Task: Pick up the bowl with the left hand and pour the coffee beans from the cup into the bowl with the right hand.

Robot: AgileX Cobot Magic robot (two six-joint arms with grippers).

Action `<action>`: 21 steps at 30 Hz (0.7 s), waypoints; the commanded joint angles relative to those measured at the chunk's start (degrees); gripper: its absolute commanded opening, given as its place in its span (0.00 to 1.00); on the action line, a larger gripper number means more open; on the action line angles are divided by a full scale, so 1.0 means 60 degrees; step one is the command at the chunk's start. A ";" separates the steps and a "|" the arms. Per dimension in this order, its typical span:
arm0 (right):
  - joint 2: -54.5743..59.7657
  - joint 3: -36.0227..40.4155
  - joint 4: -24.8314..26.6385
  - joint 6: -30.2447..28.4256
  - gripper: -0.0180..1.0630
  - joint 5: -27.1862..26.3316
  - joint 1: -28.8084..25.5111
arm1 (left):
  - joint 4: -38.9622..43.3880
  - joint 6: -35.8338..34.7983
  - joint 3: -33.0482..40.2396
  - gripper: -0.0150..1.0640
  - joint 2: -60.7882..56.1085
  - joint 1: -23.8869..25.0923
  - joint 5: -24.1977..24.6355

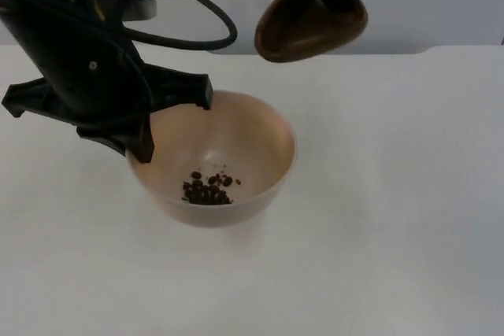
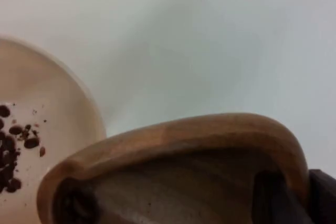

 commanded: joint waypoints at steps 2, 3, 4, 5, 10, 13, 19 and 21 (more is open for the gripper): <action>-0.0097 -0.0075 0.1103 -0.0212 0.02 -0.0040 -0.0744 | 0.0195 -0.0022 -0.0050 0.01 -0.0051 -0.0058 -0.0168; -0.0097 -0.0075 0.1339 -0.0212 0.02 -0.0040 -0.0935 | 0.0195 -0.0101 -0.0050 0.01 -0.0051 -0.0058 -0.0168; -0.0097 -0.0075 0.1499 -0.0212 0.02 -0.0040 -0.1144 | 0.0195 -0.0115 -0.0050 0.01 -0.0051 -0.0058 -0.0168; -0.0097 -0.0075 0.1547 -0.0212 0.02 -0.0040 -0.1343 | 0.0195 -0.0115 -0.0050 0.01 -0.0051 -0.0058 -0.0168; -0.0077 -0.0021 0.1833 -0.0212 0.02 -0.0090 -0.1913 | 0.0195 -0.0115 -0.0050 0.01 -0.0051 -0.0058 -0.0168; -0.0058 -0.0021 0.2005 -0.0212 0.02 -0.0053 -0.2327 | 0.0195 -0.0115 -0.0050 0.01 -0.0051 -0.0058 -0.0168; -0.0036 -0.0015 0.2005 -0.0018 0.02 -0.0053 -0.2966 | 0.0336 -0.0112 -0.0031 0.01 0.0086 -0.0058 -0.0168; -0.0036 -0.0015 0.2005 -0.0018 0.02 -0.0053 -0.3086 | 0.0387 -0.0112 -0.0031 0.01 0.0203 -0.0058 -0.0168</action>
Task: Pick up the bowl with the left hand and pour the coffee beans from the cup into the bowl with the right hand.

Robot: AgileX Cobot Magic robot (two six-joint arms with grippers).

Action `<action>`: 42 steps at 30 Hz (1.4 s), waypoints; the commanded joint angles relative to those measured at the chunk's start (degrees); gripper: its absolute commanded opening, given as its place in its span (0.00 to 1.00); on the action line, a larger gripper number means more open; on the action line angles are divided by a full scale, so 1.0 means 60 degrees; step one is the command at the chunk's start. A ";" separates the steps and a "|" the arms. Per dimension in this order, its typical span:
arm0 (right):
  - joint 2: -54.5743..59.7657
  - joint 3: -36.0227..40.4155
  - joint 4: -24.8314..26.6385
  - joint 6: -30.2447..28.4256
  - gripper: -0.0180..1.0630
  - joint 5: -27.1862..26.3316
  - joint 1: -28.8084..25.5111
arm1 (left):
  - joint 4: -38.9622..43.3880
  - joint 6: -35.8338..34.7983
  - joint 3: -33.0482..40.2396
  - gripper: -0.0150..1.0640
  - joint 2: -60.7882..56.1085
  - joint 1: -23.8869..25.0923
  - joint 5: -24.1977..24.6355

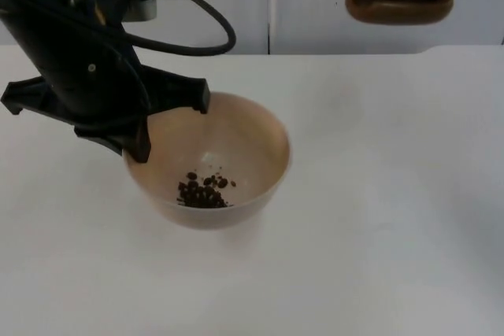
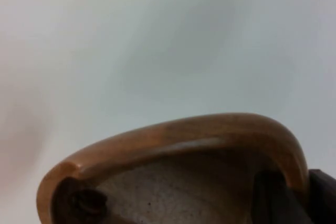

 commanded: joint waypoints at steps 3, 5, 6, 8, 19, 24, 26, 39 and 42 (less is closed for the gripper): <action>-0.0011 0.0050 0.0033 0.0082 0.02 -0.0117 -0.0292 | 0.0000 -0.0093 0.0087 0.01 0.0463 -0.0058 -0.0254; -0.0014 0.0476 -0.0064 0.0100 0.02 -0.0463 -0.0292 | 0.0051 -0.0093 0.0087 0.01 0.0743 -0.0058 -0.0320; -0.0014 0.0476 -0.0064 0.0100 0.02 -0.0463 -0.0292 | 0.0051 -0.0093 0.0087 0.01 0.0743 -0.0058 -0.0320; -0.0014 0.1242 -0.0169 0.0328 0.02 -0.1180 -0.0292 | 0.0142 -0.0093 0.0087 0.01 0.1043 -0.0058 -0.0404; -0.0007 0.4559 -0.0241 0.0908 0.02 -0.3950 -0.0766 | 0.0357 -0.0093 0.0087 0.01 0.1463 -0.0058 -0.0667; -0.0007 0.5400 -0.0263 0.0908 0.02 -0.4881 -0.0870 | 0.0354 -0.0093 0.0087 0.01 0.1463 -0.0058 -0.0771; 0.0030 0.5768 -0.0263 0.0908 0.02 -0.5337 -0.0870 | 0.0354 -0.0093 0.0087 0.01 0.1463 -0.0058 -0.0771; 0.0755 0.6330 -0.0260 0.1085 0.02 -0.6225 -0.0870 | 0.0361 -0.0093 0.0087 0.01 0.1463 -0.0058 -0.0842; 0.0946 0.6330 -0.0242 0.1085 0.02 -0.6274 -0.0870 | 0.0377 -0.0074 0.0087 0.01 0.1465 -0.0058 -0.0913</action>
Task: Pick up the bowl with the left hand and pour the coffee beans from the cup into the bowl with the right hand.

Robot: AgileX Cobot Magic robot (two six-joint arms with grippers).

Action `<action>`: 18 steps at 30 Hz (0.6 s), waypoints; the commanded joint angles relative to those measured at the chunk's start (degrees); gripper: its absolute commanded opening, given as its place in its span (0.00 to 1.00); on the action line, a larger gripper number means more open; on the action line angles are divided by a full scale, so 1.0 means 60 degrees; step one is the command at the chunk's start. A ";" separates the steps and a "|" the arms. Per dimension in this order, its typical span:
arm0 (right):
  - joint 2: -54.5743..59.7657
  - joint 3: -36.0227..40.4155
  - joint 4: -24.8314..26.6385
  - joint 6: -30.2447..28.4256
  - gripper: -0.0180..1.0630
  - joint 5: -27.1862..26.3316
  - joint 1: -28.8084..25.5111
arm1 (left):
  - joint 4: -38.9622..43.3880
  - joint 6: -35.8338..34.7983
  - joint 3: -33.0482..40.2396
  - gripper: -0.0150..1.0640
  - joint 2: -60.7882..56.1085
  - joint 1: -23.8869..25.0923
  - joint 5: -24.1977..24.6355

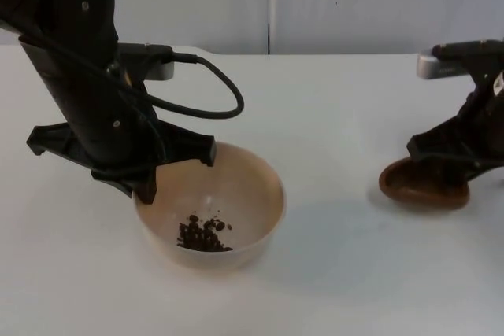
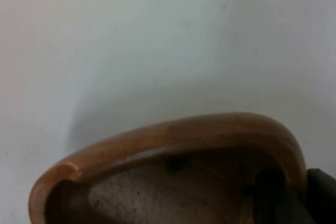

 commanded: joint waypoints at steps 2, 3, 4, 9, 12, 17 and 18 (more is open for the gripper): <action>0.0189 0.0021 0.0008 0.0018 0.02 -0.0176 -0.0046 | 0.0088 -0.0061 0.0043 0.01 -0.0022 -0.0058 -0.0202; 0.0189 0.0021 0.0008 0.0018 0.02 -0.0176 -0.0046 | 0.0088 -0.0061 0.0043 0.01 -0.0022 -0.0058 -0.0202; 0.0200 0.0021 0.0008 0.0018 0.02 -0.0177 -0.0046 | 0.0088 -0.0061 0.0043 0.01 -0.0022 -0.0058 -0.0227; 0.0195 0.0021 0.0008 0.0018 0.02 -0.0203 -0.0046 | 0.0318 -0.0061 0.0043 0.01 -0.0022 -0.0058 -0.0288; 0.0195 0.0021 0.0008 0.0018 0.02 -0.0203 -0.0046 | 0.0551 -0.0061 0.0043 0.01 -0.0022 -0.0058 -0.0319; 0.0195 0.0021 0.0008 0.0018 0.02 -0.0186 -0.0046 | 0.0554 -0.0061 0.0043 0.01 -0.0022 -0.0058 -0.0334; 0.0195 0.0021 0.0008 0.0018 0.02 -0.0186 -0.0046 | 0.0597 -0.0061 0.0043 0.01 -0.0022 -0.0058 -0.0382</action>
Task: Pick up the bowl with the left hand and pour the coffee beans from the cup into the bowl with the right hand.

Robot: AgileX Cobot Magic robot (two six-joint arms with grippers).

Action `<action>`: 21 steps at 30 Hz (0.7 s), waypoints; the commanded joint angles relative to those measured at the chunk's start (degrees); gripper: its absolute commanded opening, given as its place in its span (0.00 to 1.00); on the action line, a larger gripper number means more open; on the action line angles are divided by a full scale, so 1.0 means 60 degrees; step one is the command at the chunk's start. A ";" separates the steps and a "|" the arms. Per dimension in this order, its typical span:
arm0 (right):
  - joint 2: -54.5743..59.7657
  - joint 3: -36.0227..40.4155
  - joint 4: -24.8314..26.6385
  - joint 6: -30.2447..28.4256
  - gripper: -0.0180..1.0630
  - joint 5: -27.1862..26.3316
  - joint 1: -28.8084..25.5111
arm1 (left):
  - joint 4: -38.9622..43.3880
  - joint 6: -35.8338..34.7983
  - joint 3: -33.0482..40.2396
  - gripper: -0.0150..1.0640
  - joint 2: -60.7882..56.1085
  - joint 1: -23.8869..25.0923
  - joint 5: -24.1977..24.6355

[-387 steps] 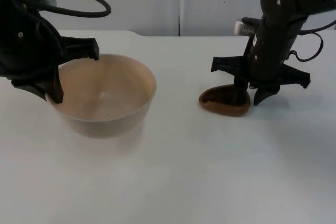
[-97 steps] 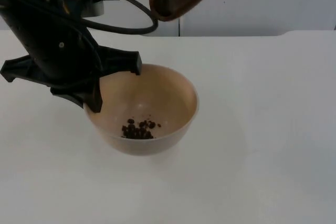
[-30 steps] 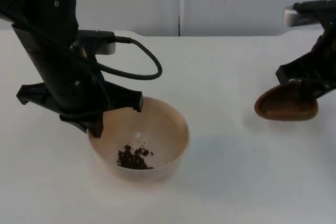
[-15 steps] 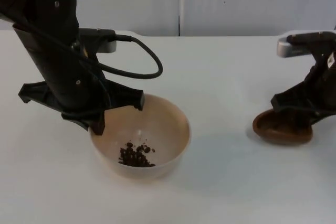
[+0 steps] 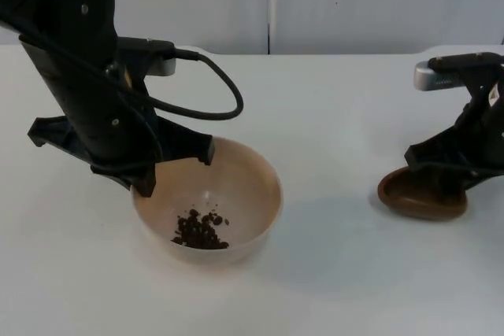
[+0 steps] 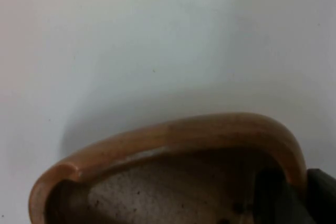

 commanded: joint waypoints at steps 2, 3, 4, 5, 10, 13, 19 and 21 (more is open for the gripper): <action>-0.0041 0.0021 -0.0008 0.0018 0.02 -0.0083 -0.0046 | 0.0085 -0.0061 0.0043 0.01 -0.0026 -0.0058 -0.0150; -0.0041 0.0021 -0.0030 0.0018 0.02 -0.0064 -0.0046 | 0.0085 -0.0061 0.0043 0.01 -0.0026 -0.0058 -0.0173; -0.0041 0.0021 -0.0030 0.0018 0.02 -0.0064 -0.0046 | 0.0085 -0.0061 0.0043 0.01 -0.0009 -0.0058 -0.0189; -0.0041 0.0021 -0.0030 0.0018 0.02 -0.0042 -0.0046 | 0.0085 -0.0061 0.0043 0.01 -0.0009 -0.0058 -0.0189; -0.0041 0.0021 -0.0118 0.0000 0.02 -0.0001 -0.0046 | 0.0085 -0.0061 0.0043 0.01 -0.0009 -0.0058 -0.0189; -0.0041 0.0021 -0.0336 0.0000 0.02 0.0100 -0.0046 | 0.0085 -0.0061 0.0043 0.03 -0.0009 -0.0058 -0.0189; -0.0041 0.0021 -0.0510 0.0017 0.02 0.0189 -0.0046 | 0.0085 -0.0061 0.0043 0.25 -0.0009 -0.0058 -0.0189; -0.0041 0.0021 -0.0510 0.0017 0.02 0.0189 -0.0046 | 0.0085 -0.0061 0.0043 0.33 -0.0009 -0.0058 -0.0189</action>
